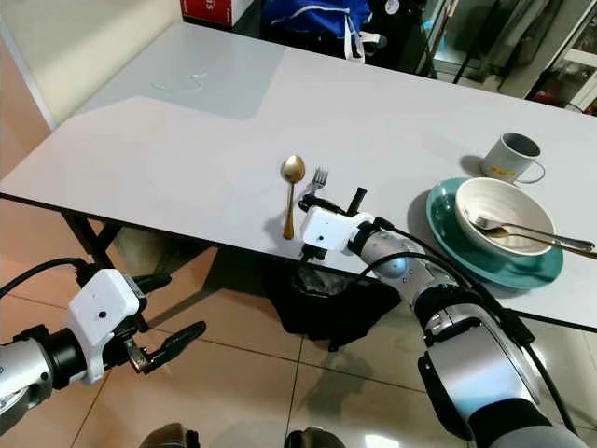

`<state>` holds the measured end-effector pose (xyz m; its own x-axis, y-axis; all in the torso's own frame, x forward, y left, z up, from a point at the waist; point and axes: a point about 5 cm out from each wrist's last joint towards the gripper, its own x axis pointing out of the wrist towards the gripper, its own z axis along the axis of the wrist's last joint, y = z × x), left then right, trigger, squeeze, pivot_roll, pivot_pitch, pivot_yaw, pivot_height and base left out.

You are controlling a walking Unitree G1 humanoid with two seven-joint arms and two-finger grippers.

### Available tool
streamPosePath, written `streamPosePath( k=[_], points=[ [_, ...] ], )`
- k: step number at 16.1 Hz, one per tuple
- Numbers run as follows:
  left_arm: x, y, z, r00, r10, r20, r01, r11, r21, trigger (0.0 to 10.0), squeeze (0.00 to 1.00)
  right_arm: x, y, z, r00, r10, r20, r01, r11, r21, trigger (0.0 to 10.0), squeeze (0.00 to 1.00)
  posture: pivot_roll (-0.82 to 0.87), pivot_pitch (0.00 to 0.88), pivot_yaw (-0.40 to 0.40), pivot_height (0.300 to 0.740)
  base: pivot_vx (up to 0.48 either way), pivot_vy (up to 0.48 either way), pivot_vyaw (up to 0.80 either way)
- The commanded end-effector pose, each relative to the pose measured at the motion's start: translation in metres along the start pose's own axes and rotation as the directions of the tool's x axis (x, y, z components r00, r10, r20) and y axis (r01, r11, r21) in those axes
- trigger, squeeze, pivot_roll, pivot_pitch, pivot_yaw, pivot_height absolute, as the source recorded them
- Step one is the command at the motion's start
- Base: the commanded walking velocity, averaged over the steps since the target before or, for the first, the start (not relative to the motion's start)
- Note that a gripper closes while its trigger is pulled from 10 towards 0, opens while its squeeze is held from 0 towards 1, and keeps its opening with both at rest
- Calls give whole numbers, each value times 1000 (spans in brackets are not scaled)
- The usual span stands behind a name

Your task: Setting the table

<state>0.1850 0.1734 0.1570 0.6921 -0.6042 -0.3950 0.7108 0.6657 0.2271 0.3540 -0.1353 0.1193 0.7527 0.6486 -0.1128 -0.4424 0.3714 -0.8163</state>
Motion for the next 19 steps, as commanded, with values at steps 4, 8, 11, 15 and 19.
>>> streamPosePath(
  k=[4,8,11,15,19],
  points=[
    [-5,-2,3,1000,2,-1,-2,1000,7,10000,0,-8,10,-13,993,79,-82,-78,997,6,10000,635,172,143,-126,740,0,0,0],
    [-5,-3,3,1000,3,-5,-3,1000,6,10000,0,-6,8,-12,994,76,-79,-77,997,-6,10000,988,172,138,-127,740,0,0,0],
    [-5,-3,3,1000,4,-7,-4,1000,8,10000,0,-7,9,-13,993,88,-83,-89,996,-18,10000,773,170,138,-126,740,0,0,0],
    [-6,-3,4,1000,5,-10,-5,1000,10,10000,0,-7,8,-13,981,176,-81,-170,982,82,10000,0,170,136,-129,740,0,0,0],
    [-4,-5,3,1000,-10,-13,10,1000,8,10000,0,-9,5,-20,956,272,-108,-238,937,254,10000,0,162,135,-121,740,0,0,0]
  ],
)
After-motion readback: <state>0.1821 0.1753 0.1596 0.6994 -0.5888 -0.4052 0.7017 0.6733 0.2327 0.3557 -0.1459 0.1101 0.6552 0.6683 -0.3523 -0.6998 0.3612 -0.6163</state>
